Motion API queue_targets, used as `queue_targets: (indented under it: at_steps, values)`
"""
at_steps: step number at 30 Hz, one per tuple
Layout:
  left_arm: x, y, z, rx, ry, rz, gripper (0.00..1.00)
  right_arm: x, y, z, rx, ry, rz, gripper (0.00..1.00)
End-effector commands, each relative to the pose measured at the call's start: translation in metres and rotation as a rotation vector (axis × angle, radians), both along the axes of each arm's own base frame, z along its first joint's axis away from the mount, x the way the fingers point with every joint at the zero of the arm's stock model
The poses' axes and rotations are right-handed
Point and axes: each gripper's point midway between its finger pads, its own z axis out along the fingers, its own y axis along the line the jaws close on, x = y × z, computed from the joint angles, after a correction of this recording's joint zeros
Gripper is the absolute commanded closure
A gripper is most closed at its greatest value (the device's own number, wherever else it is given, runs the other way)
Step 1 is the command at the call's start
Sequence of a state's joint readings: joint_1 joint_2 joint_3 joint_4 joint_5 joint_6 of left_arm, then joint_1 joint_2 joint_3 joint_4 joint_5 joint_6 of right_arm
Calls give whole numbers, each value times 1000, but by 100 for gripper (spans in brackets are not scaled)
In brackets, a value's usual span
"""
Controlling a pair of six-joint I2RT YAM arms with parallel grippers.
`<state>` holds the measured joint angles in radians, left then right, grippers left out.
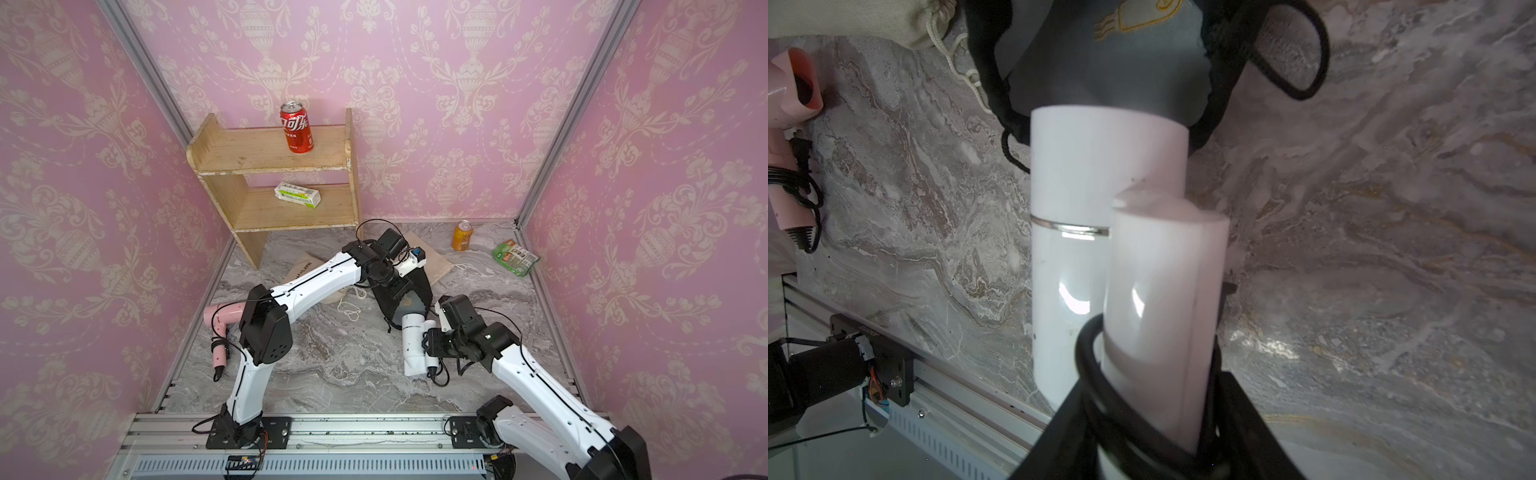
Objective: Pack away hair dryers
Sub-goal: Place the hair dryer in the drawstring bag.
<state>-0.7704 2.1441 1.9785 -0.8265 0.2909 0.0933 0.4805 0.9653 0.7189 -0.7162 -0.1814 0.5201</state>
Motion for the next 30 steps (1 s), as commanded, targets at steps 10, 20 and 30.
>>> queue_targets:
  at_steps: [10, 20, 30]
  values:
    - [-16, -9, 11, -67, 32, -14, 100, 44, 31, 17, 58, -65, 30, 65]
    - [-21, -13, 19, -79, 28, -25, 100, 52, 43, 7, 89, -49, 57, 62]
    - [-31, -11, 35, -93, 13, -30, 100, 68, 33, 3, 176, -31, 10, 63]
